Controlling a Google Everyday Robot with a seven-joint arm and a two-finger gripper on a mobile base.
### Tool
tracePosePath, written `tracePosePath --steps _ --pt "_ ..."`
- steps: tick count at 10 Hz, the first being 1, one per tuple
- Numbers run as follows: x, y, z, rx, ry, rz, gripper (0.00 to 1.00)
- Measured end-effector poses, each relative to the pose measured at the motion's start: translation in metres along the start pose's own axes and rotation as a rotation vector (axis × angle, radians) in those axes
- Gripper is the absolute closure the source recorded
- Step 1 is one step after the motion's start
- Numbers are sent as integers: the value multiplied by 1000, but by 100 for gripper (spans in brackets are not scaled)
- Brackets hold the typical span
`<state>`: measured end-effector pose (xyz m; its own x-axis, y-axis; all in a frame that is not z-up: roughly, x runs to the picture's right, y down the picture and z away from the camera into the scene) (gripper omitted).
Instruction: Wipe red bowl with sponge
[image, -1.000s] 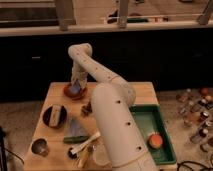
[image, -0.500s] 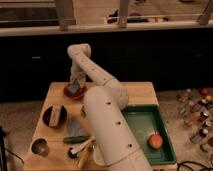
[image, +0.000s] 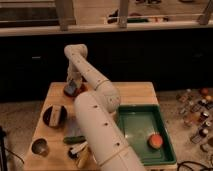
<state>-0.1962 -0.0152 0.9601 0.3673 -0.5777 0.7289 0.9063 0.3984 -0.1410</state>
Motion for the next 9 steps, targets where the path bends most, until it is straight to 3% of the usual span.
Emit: tracePosePath --steps 5,9 --pt "-15 31 -7 -6 -6 53 100" --pt "-9 46 -26 -4 38 92 100"
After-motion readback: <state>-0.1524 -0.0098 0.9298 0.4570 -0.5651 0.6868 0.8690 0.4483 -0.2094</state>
